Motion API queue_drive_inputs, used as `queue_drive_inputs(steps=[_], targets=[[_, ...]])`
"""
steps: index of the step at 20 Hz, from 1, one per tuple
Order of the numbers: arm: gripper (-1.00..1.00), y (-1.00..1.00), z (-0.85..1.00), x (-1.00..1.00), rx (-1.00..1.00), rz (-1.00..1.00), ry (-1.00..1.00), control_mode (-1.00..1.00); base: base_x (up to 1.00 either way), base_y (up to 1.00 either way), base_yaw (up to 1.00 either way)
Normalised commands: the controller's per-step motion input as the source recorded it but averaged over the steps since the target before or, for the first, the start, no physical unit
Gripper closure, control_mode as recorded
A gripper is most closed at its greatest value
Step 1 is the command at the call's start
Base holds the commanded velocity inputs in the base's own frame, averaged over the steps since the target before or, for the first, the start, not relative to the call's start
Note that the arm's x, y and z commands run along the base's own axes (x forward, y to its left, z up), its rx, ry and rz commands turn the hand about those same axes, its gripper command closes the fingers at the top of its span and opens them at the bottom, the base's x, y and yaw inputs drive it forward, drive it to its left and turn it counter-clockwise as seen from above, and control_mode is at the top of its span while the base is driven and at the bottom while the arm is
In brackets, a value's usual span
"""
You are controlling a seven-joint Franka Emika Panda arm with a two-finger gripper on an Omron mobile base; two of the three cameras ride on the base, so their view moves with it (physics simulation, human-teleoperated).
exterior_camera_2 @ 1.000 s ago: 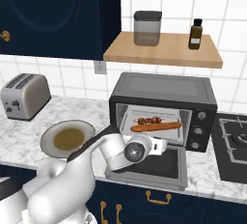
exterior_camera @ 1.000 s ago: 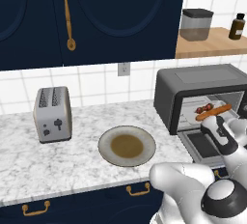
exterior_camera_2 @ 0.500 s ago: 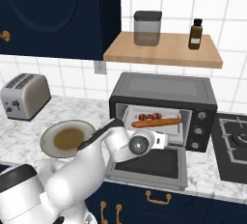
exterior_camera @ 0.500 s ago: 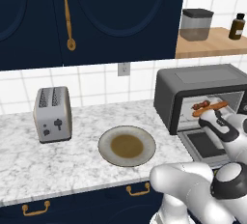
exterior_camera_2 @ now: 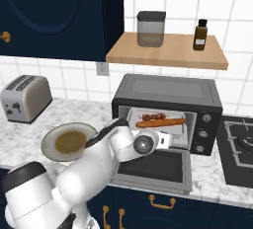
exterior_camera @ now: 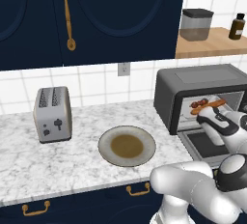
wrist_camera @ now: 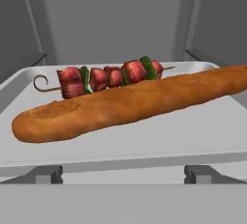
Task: Pick up the kebab skewer and baguette bread, and place them inside the toaster oven. Close the toaster oven door and start by setting the timer.
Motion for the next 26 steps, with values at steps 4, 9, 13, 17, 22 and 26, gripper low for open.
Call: queue_drive_inputs(steps=[4,9,13,17,22,26], targets=[[-1.00,0.00,0.00,0.21,0.00,0.00,0.00,-1.00,0.00,0.00,0.00],[-1.00,0.00,0.00,0.26,0.00,0.00,0.00,-1.00,0.00,0.00,0.00],[-1.00,0.00,0.00,0.24,0.00,0.00,0.00,-1.00,0.00,0.00,0.00],[-1.00,0.00,0.00,0.23,0.00,0.00,0.00,-1.00,0.00,0.00,0.00],[-1.00,0.00,0.00,0.23,0.00,0.00,0.00,-1.00,0.00,0.00,0.00],[-1.00,0.00,0.00,0.24,0.00,0.00,0.00,-1.00,0.00,0.00,0.00]])
